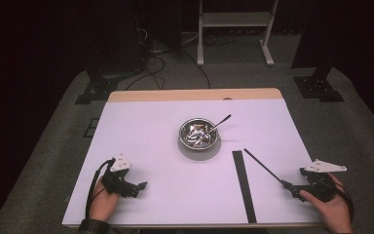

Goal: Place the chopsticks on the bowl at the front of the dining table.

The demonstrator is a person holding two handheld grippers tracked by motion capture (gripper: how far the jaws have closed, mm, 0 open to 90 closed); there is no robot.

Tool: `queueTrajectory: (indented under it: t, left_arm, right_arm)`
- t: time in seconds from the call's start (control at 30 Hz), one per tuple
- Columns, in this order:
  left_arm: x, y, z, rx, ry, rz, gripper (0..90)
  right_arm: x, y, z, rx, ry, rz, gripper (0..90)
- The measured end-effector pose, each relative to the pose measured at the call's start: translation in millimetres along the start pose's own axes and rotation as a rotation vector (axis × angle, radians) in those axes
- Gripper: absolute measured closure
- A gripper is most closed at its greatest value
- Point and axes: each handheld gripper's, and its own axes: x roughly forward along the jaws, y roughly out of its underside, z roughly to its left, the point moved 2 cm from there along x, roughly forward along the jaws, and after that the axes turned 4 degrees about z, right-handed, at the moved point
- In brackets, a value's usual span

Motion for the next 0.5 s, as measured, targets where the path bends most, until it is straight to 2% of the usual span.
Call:
queueTrajectory:
  t: [0.17, 0.5]
  left_arm:
    - [0.0, 0.0, 0.0, 0.0, 0.0, 0.001, 0.0]
    - [0.0, 0.0, 0.0, 0.0, 0.0, 0.001, 0.0]
  right_arm:
    - [-1.6, -1.4, 1.7, 0.005, -0.018, -0.01, 12.3]
    - [-3.0, -9.7, 7.2, -0.021, -0.041, -0.037, 11.8]
